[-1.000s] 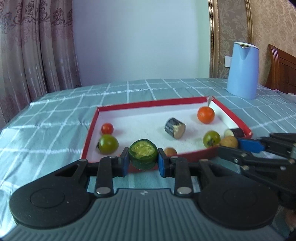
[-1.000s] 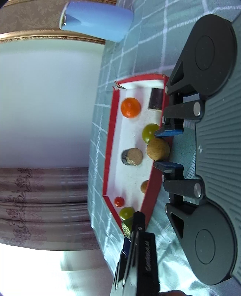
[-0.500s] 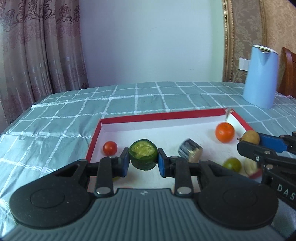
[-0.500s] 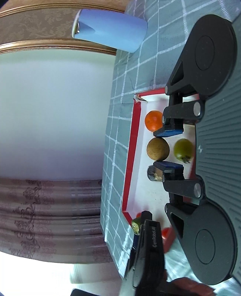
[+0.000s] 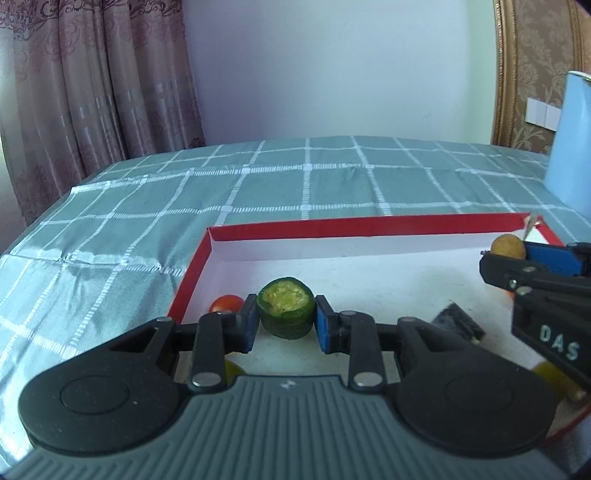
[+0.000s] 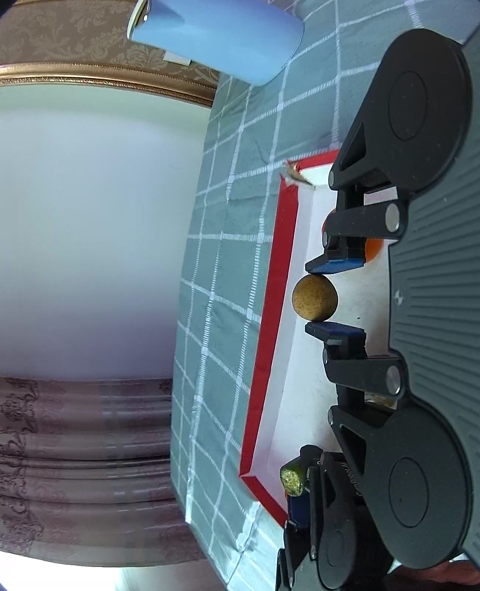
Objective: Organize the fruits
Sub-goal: 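Open the left gripper to drop the cucumber slice while the right drops the brown fruit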
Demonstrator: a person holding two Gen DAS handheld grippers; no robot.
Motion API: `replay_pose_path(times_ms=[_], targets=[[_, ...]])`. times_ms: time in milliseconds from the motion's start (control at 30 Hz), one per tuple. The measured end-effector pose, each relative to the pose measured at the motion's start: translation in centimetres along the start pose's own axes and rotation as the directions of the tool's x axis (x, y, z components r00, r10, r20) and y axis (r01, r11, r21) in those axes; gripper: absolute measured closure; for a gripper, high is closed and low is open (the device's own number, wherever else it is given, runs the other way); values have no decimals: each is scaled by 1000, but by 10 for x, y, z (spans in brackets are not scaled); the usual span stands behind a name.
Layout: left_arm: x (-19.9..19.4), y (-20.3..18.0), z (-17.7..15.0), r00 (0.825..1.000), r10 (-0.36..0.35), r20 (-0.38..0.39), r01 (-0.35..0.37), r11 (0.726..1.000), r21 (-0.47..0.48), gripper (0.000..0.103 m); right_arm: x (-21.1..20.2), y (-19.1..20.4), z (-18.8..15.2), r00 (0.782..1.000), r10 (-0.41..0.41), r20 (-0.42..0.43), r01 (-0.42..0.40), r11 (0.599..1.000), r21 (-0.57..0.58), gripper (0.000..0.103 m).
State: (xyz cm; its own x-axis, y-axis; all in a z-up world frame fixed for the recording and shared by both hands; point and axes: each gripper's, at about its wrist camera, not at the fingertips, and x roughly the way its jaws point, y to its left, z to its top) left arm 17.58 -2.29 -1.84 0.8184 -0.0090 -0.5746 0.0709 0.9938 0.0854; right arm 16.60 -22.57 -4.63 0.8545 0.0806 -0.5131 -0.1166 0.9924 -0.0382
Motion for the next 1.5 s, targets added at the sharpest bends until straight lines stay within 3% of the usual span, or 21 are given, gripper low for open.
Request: replay_pose_path(times_ms=[333,667,967,1300,1500], targets=[[8,2,0,1000,8,-16,-8,1000,-10,71,30,4,-3,995,0,-100,-1,1000,-8,76],[6,0,-1,1000,-5,-17,5,1000,-2,38,30,6,-4,995,5,-100,-7,1000,-13,76],[1,-5,-4,1000,-14,-4,14,999,30,25,29,4,-6,995,5,-102,-4,1000,4,75],[-5,-6,-8,1000,-22,4,22,999,50,19,20,-3,-11,995,16,-98,-13,1000,26,73],[-18,-3,-11,999,-17,33,16,999,39,16,2,-6,-14,999,-6,-49,9,999,47,56]])
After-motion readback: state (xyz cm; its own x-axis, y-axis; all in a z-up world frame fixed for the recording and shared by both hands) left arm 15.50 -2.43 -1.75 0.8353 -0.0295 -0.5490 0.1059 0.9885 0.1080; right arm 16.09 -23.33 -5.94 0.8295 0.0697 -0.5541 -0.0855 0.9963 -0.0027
